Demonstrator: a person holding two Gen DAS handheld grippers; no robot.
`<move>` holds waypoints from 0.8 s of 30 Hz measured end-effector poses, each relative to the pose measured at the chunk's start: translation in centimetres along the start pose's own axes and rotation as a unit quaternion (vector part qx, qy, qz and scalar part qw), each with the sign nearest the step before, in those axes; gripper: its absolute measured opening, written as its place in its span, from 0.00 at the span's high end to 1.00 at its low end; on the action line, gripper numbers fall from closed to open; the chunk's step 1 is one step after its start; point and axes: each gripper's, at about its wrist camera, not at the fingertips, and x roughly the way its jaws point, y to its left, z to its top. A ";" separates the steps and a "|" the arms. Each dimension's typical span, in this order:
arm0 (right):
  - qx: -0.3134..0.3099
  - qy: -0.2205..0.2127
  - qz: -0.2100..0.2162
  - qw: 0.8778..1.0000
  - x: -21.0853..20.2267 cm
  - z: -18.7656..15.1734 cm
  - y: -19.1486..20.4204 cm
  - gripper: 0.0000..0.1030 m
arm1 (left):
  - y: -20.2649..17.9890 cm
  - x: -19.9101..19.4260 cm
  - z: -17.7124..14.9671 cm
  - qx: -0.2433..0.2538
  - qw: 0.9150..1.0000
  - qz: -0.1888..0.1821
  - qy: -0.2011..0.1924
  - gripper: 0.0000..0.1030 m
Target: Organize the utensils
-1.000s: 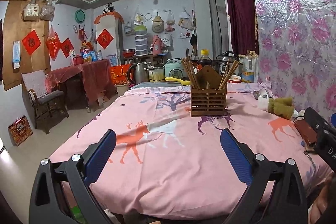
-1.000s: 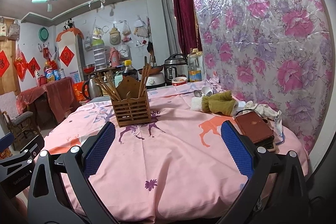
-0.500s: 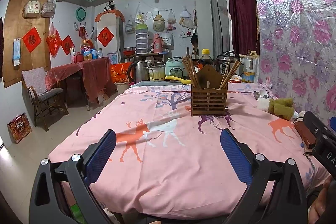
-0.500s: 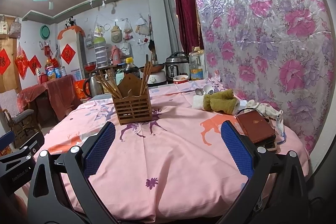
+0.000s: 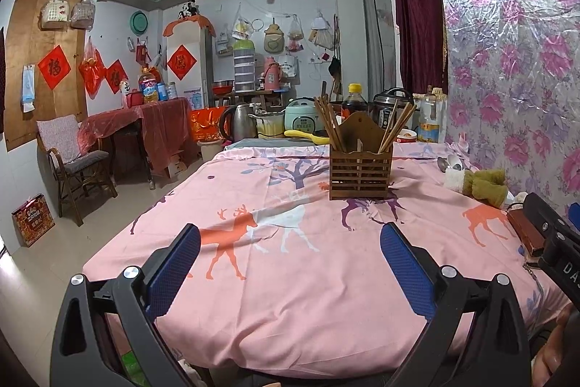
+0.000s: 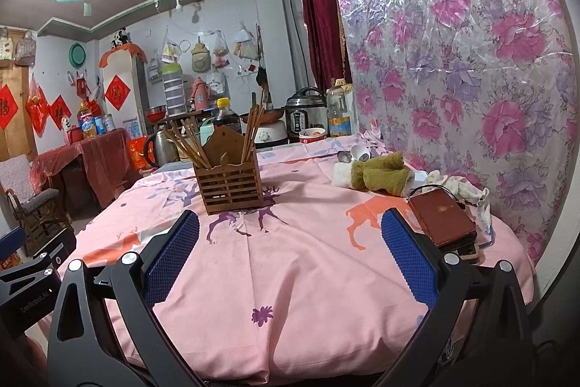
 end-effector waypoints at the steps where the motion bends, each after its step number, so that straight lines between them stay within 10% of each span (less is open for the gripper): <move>1: 0.000 0.001 0.000 1.000 0.0 -0.1 0.0 0.06 | 0.0 0.1 -0.1 0.000 1.000 0.000 0.000 0.05; 24: 0.000 0.001 0.000 1.000 -0.1 0.0 0.2 0.06 | -0.1 -0.3 0.1 -0.006 1.000 0.012 -0.007 0.05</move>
